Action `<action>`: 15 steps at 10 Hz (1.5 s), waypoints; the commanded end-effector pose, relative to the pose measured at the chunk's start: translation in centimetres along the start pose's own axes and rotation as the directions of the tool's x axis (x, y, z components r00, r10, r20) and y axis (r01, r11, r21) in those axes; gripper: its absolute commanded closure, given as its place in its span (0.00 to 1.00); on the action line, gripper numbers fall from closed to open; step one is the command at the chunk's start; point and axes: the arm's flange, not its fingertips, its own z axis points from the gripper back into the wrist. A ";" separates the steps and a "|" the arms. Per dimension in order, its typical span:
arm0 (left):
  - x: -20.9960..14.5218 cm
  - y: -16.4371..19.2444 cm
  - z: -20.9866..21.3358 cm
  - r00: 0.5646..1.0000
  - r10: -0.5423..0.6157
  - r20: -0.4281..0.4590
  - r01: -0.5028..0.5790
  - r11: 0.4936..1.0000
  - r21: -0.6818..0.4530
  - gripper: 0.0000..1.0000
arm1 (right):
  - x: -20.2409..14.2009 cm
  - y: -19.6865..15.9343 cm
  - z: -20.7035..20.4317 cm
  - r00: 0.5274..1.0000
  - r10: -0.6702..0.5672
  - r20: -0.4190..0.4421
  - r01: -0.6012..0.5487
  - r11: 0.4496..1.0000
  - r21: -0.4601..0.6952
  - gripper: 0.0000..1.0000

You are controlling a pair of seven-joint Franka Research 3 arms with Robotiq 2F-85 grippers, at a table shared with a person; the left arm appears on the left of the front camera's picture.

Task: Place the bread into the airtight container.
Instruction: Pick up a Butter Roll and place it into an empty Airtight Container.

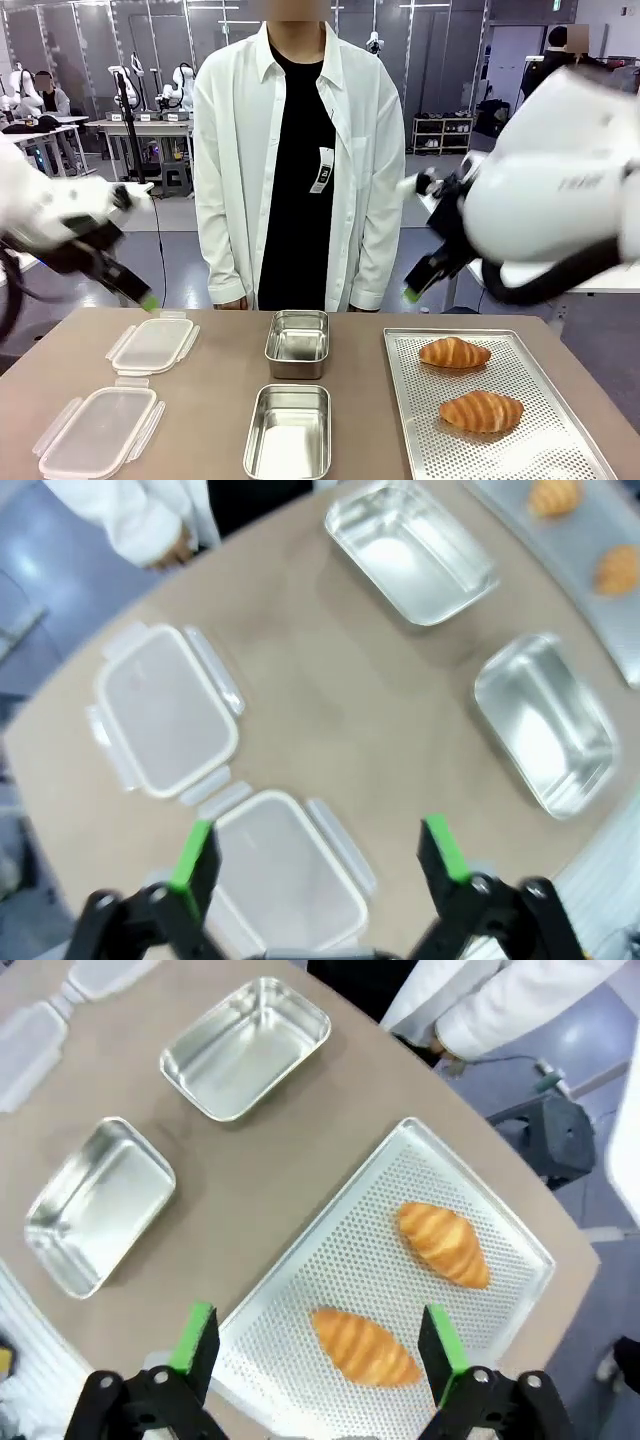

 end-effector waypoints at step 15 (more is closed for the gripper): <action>-4.1 3.7 19.5 0.999 -0.023 0.028 0.026 0.992 -0.122 0.00 | -9.8 -12.3 13.9 0.998 0.029 0.049 -0.033 0.997 0.074 0.00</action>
